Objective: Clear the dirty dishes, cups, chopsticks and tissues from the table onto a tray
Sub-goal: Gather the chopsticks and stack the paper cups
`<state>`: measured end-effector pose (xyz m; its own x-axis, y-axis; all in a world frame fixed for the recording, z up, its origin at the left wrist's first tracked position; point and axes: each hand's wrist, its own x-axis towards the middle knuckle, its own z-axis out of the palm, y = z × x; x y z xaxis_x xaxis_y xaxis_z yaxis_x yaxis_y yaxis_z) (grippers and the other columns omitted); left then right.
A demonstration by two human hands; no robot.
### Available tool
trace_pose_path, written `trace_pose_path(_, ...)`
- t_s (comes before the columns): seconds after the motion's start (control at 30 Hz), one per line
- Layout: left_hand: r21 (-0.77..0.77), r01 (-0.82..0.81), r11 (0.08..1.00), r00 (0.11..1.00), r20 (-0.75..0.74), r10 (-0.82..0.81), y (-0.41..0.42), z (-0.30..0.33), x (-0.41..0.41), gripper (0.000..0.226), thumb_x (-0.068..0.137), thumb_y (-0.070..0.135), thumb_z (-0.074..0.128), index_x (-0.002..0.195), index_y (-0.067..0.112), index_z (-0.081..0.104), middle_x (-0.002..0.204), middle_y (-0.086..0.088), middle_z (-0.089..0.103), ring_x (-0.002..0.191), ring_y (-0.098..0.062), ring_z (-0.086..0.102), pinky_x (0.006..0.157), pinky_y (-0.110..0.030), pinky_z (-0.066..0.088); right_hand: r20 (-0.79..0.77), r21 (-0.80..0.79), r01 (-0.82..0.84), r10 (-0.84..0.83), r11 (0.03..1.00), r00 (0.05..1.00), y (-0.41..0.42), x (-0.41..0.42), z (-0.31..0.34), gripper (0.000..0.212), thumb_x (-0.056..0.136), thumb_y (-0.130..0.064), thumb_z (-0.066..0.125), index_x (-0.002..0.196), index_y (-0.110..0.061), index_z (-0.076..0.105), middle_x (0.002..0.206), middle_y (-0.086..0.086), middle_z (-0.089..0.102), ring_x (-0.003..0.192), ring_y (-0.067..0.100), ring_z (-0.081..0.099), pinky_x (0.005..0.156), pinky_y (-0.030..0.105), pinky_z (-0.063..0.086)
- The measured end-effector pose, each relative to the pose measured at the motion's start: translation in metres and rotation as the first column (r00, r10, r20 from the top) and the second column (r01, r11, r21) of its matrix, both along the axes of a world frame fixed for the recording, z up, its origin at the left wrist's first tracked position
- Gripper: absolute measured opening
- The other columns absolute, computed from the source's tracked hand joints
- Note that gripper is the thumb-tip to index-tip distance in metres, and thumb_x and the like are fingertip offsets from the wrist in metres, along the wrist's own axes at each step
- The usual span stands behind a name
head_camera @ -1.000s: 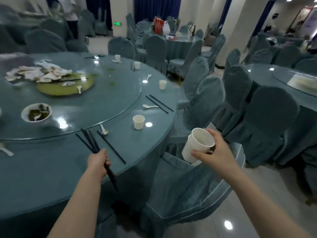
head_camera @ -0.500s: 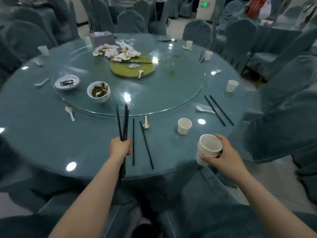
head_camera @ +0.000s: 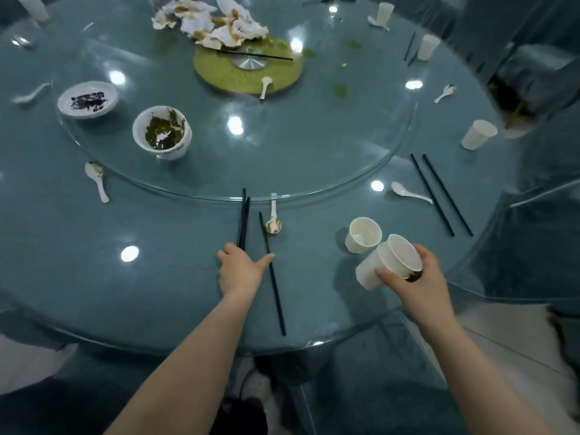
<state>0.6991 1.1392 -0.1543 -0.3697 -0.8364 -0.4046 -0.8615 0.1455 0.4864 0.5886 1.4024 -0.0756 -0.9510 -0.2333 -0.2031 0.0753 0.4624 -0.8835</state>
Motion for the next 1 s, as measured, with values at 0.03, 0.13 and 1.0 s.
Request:
trace_pose_path(0.03, -0.017, 0.007, 1.000, 1.000, 0.008, -0.007, 0.002, -0.001, -0.003, 0.085, 0.067, 0.061, 0.072, 0.120, 0.005, 0.036, 0.123, -0.014, 0.043, 0.101, -0.039, 0.057, 0.073, -0.044, 0.048, 0.005, -0.014, -0.004, 0.004, 1.000, 1.000, -0.005, -0.001, -0.003, 0.055, 0.066, -0.022, 0.084, 0.100, -0.047, 0.050, 0.096, -0.029, 0.063, 0.084, -0.010, 0.060, 0.070, 0.017, 0.043)
trace_pose_path(0.13, -0.045, 0.051, 0.998, 0.998, 0.040, -0.049, -0.001, -0.002, -0.012, 0.076, 0.069, 0.056, 0.074, 0.114, 0.007, 0.037, 0.120, -0.012, 0.047, 0.099, -0.038, 0.059, 0.070, -0.041, 0.047, 0.003, -0.041, -0.022, 0.022, 0.999, 1.000, -0.021, -0.007, -0.010, 0.057, 0.066, -0.018, 0.084, 0.105, -0.042, 0.050, 0.103, -0.018, 0.063, 0.084, -0.007, 0.061, 0.072, 0.019, 0.045)
trace_pose_path(1.0, -0.025, 0.361, 0.932, 0.923, 0.148, -0.354, -0.050, 0.000, 0.007, 0.018, 0.078, 0.020, 0.059, 0.069, 0.010, 0.047, 0.063, -0.002, 0.049, 0.056, -0.019, 0.047, 0.045, -0.025, 0.032, 0.013, 0.090, -0.105, 0.105, 0.990, 0.994, -0.055, -0.041, -0.053, 0.073, 0.070, -0.006, 0.081, 0.127, -0.020, 0.038, 0.109, -0.013, 0.053, 0.098, 0.012, 0.055, 0.084, 0.026, 0.041)
